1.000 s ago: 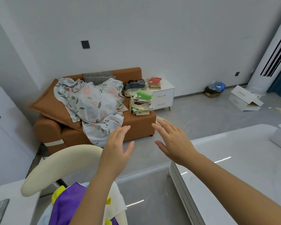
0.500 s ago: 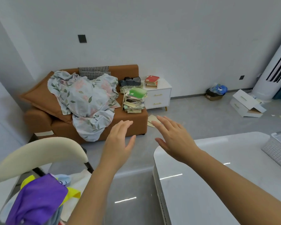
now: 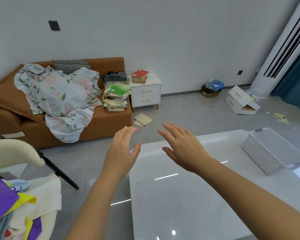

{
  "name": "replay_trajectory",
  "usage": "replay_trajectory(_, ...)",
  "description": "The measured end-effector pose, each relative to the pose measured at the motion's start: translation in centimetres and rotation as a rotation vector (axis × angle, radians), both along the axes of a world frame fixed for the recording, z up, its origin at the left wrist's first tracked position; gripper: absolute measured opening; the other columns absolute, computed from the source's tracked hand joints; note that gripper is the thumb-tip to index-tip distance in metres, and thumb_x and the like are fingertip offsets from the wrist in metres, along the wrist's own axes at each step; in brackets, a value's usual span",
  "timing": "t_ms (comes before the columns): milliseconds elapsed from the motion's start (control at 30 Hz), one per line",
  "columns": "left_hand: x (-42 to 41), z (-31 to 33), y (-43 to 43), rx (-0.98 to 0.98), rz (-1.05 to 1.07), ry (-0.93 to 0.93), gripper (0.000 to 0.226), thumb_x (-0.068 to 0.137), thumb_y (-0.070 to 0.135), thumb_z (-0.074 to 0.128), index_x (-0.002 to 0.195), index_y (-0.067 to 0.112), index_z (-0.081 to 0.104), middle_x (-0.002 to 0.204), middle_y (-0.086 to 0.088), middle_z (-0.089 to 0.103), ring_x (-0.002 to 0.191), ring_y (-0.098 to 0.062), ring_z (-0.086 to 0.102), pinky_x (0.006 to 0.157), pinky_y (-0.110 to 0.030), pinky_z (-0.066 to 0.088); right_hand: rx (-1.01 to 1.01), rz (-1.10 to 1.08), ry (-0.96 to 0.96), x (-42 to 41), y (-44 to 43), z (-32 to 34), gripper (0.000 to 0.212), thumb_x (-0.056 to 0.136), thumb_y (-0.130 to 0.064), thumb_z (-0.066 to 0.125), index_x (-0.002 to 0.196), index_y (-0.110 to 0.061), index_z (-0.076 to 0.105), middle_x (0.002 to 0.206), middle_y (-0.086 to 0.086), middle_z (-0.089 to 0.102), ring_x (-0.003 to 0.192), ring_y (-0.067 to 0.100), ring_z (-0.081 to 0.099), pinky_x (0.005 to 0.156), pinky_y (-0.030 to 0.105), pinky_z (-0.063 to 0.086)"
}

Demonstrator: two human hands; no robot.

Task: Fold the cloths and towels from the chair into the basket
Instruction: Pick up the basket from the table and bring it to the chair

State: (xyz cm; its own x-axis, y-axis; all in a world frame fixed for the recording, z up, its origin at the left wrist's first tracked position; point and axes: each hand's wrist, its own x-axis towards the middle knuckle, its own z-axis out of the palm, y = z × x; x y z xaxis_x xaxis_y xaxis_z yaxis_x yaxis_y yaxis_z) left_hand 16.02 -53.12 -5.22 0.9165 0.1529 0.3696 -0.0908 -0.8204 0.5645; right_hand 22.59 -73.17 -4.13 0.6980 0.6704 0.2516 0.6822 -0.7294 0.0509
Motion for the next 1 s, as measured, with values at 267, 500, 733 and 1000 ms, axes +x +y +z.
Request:
replay_trajectory(267, 10.3, -1.5, -11.6, -0.034, -0.014, -0.004, 0.042, 0.093, 0.021, 0.055, 0.133, 0.018, 0.047, 0.136, 0.005, 0.047, 0.130, -0.005, 0.032, 0.098, -0.015, 0.023, -0.062, -0.008, 0.031, 9.7, -11.7, -0.8, 0.056, 0.094, -0.038, 0.051, 0.145, -0.020, 0.034, 0.151, 0.008, 0.036, 0.139, 0.029, 0.034, 0.107, 0.043, 0.035)
replay_trajectory(500, 20.7, -2.0, -21.0, -0.027, -0.052, 0.058, 0.040, 0.092, 0.021, 0.056, 0.131, 0.016, 0.050, 0.135, 0.002, 0.049, 0.130, -0.014, 0.038, 0.104, -0.024, 0.030, -0.082, -0.027, 0.095, 19.7, -20.3, -1.9, 0.054, 0.093, -0.036, 0.054, 0.142, -0.018, 0.039, 0.148, 0.009, 0.039, 0.136, 0.030, 0.037, 0.104, 0.044, 0.038)
replay_trajectory(733, 25.7, -4.3, -30.6, -0.056, -0.026, 0.119, 0.038, 0.094, 0.026, 0.052, 0.132, 0.021, 0.048, 0.138, 0.006, 0.046, 0.130, -0.009, 0.036, 0.098, -0.017, 0.026, -0.097, -0.008, 0.190, 25.4, -28.3, -5.3, 0.052, 0.097, -0.035, 0.048, 0.144, -0.017, 0.033, 0.152, 0.008, 0.032, 0.140, 0.028, 0.030, 0.108, 0.043, 0.032)
replay_trajectory(1000, 28.9, -6.5, -42.2, -0.101, 0.073, 0.146, 0.037, 0.095, 0.026, 0.052, 0.131, 0.021, 0.050, 0.136, 0.007, 0.047, 0.126, -0.010, 0.041, 0.095, -0.017, 0.030, -0.182, 0.081, 0.250, 29.7, -39.8, -8.1, 0.051, 0.096, -0.035, 0.049, 0.142, -0.018, 0.036, 0.150, 0.008, 0.036, 0.136, 0.029, 0.036, 0.105, 0.043, 0.035)
